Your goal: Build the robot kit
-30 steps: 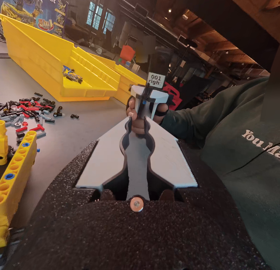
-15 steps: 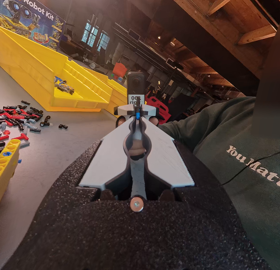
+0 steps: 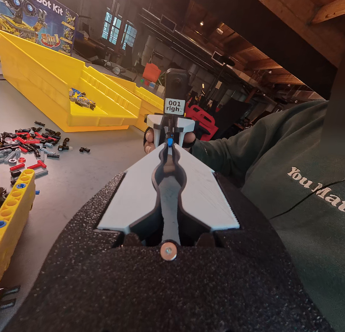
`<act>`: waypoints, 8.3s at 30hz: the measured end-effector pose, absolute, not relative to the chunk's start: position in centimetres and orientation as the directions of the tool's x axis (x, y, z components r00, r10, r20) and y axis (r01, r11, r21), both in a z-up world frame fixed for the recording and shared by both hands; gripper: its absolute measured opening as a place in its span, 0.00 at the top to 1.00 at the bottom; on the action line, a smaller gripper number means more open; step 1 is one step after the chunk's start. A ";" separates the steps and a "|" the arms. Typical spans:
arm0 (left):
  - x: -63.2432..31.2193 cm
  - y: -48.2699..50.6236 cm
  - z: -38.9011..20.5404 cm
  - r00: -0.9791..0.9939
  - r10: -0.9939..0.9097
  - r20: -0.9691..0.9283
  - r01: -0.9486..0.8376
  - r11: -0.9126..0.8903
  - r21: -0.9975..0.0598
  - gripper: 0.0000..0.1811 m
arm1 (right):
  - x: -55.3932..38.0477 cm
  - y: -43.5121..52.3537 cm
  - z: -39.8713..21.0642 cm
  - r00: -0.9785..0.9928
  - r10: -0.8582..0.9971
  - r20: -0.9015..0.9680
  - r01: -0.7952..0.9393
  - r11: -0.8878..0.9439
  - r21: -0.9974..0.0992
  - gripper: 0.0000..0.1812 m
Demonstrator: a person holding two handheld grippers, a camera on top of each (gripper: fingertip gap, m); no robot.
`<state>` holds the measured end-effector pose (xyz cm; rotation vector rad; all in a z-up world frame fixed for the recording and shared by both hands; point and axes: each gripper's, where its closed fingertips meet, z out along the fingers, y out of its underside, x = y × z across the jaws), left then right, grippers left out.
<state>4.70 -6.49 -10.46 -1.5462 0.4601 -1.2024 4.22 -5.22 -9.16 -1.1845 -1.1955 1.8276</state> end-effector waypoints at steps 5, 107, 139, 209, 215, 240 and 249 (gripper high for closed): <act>5.2 -6.6 -11.0 0.412 -0.794 0.447 0.262 -0.366 -0.893 0.99 | 4.3 -6.3 -9.7 -0.406 0.870 -0.279 0.001 -0.304 -0.953 0.93; 3.9 -6.2 -24.1 0.660 -0.748 0.062 -0.487 -0.489 -0.724 0.87 | 4.5 -3.8 -22.1 -0.527 0.847 0.067 0.516 0.382 -0.767 0.97; 3.8 -6.2 -24.1 0.709 -0.693 0.129 -0.423 -0.565 -0.708 0.87 | 4.8 -3.8 -22.3 -0.466 0.874 0.138 0.519 0.396 -0.757 0.97; 3.7 -6.2 -24.1 0.676 -0.730 0.105 -0.454 -0.524 -0.721 0.87 | 4.5 -3.5 -22.2 -0.658 0.748 0.086 0.681 0.640 -0.356 0.94; 3.7 -6.3 -24.1 0.672 -0.734 0.103 -0.460 -0.522 -0.718 0.87 | 4.6 -4.0 -22.8 -0.710 0.703 0.043 0.665 0.690 -0.286 0.98; 3.6 -6.3 -24.0 0.674 -0.727 0.130 -0.438 -0.535 -0.723 0.87 | 4.1 -4.3 -20.9 -0.616 0.787 0.036 0.649 0.533 -0.543 0.89; 2.3 -5.9 -21.6 0.667 -0.742 0.075 -0.419 -0.456 -0.785 0.81 | 2.8 -2.9 -18.4 -0.318 0.948 0.026 0.421 0.165 -0.892 0.84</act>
